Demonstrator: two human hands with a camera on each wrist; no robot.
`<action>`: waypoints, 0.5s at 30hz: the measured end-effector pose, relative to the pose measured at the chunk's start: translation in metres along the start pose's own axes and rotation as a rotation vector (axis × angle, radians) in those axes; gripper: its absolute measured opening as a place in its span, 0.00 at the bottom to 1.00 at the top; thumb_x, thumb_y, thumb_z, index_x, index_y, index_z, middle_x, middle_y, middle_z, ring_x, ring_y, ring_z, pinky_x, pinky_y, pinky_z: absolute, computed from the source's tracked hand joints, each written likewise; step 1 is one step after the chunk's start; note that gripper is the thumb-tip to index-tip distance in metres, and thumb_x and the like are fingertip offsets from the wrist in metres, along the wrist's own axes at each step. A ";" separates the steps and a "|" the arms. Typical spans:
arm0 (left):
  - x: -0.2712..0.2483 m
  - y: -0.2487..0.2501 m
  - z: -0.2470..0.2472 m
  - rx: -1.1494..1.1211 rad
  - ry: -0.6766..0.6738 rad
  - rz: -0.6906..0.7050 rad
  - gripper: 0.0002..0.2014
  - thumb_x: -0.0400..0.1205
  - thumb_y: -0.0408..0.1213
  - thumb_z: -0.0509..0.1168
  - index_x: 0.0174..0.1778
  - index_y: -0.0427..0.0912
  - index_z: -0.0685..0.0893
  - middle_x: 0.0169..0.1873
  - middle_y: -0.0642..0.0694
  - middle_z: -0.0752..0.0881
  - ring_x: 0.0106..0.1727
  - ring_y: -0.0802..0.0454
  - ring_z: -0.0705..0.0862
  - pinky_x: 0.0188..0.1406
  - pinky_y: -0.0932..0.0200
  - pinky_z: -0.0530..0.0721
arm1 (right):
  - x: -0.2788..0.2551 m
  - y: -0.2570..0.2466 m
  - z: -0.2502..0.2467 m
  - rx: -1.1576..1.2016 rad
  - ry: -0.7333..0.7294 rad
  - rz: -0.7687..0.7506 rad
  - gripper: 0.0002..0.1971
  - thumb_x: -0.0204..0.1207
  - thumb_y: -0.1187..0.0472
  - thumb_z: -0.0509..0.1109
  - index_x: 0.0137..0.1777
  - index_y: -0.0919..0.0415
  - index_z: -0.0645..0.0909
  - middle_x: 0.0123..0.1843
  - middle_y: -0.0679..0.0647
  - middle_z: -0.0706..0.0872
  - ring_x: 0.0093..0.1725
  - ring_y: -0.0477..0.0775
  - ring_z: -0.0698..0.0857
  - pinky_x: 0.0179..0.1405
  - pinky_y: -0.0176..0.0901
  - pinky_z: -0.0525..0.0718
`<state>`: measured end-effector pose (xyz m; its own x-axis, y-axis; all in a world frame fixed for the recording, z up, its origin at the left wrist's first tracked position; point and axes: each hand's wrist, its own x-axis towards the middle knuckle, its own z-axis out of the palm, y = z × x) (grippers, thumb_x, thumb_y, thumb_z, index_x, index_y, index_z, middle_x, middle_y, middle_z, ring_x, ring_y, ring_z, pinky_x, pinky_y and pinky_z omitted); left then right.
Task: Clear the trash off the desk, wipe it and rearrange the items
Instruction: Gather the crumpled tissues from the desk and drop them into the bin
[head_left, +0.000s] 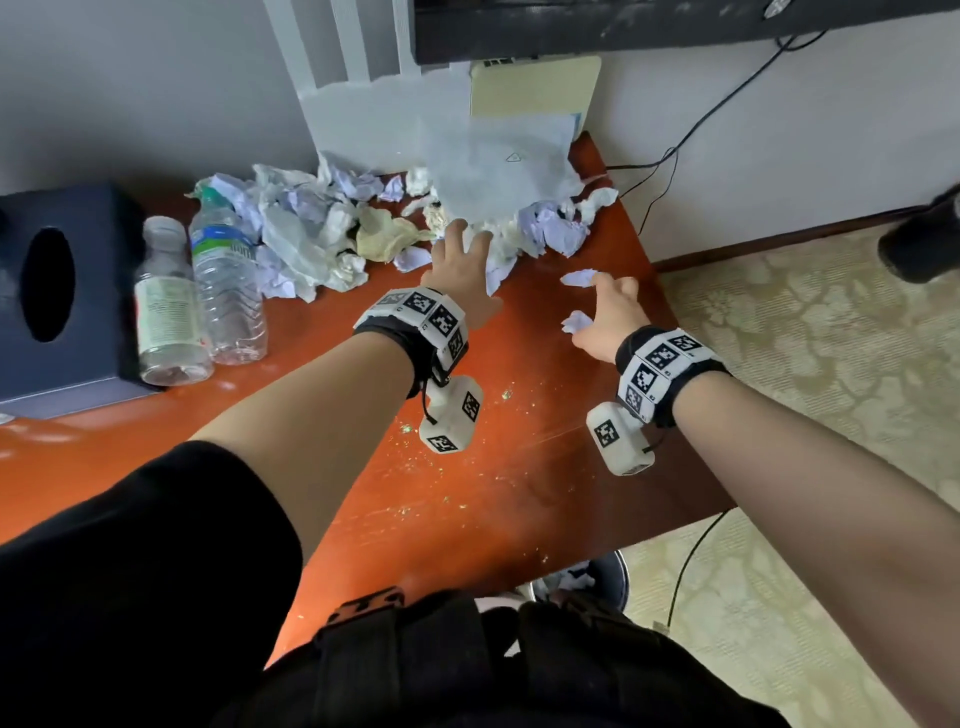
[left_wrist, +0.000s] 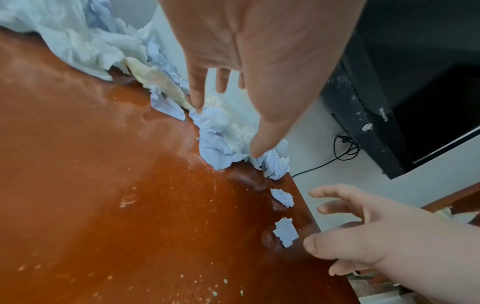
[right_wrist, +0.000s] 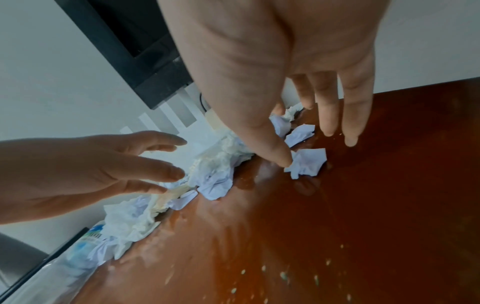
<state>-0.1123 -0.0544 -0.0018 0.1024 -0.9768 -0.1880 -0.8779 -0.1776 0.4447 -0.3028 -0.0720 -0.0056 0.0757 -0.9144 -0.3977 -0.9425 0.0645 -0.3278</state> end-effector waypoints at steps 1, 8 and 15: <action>0.003 0.001 0.003 0.012 0.011 -0.012 0.37 0.74 0.39 0.71 0.78 0.46 0.62 0.79 0.41 0.55 0.77 0.39 0.59 0.58 0.43 0.81 | 0.007 0.001 0.000 -0.001 -0.003 0.000 0.33 0.74 0.64 0.72 0.77 0.54 0.61 0.72 0.59 0.62 0.62 0.63 0.79 0.62 0.52 0.79; 0.024 0.002 0.015 0.119 -0.006 -0.105 0.42 0.75 0.46 0.71 0.81 0.53 0.54 0.81 0.42 0.49 0.80 0.39 0.53 0.64 0.41 0.75 | 0.048 0.007 0.003 0.009 -0.110 -0.004 0.50 0.70 0.63 0.76 0.84 0.51 0.45 0.80 0.58 0.50 0.71 0.63 0.74 0.69 0.54 0.77; 0.034 -0.002 0.030 0.175 -0.039 -0.106 0.41 0.72 0.50 0.73 0.78 0.55 0.58 0.80 0.42 0.51 0.78 0.39 0.56 0.64 0.40 0.75 | 0.065 0.008 0.008 0.021 -0.129 -0.032 0.37 0.72 0.64 0.74 0.78 0.59 0.61 0.73 0.59 0.59 0.64 0.63 0.78 0.66 0.49 0.78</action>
<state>-0.1208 -0.0840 -0.0356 0.1833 -0.9478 -0.2609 -0.9314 -0.2523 0.2622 -0.3032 -0.1280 -0.0412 0.1485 -0.8572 -0.4932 -0.9319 0.0456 -0.3599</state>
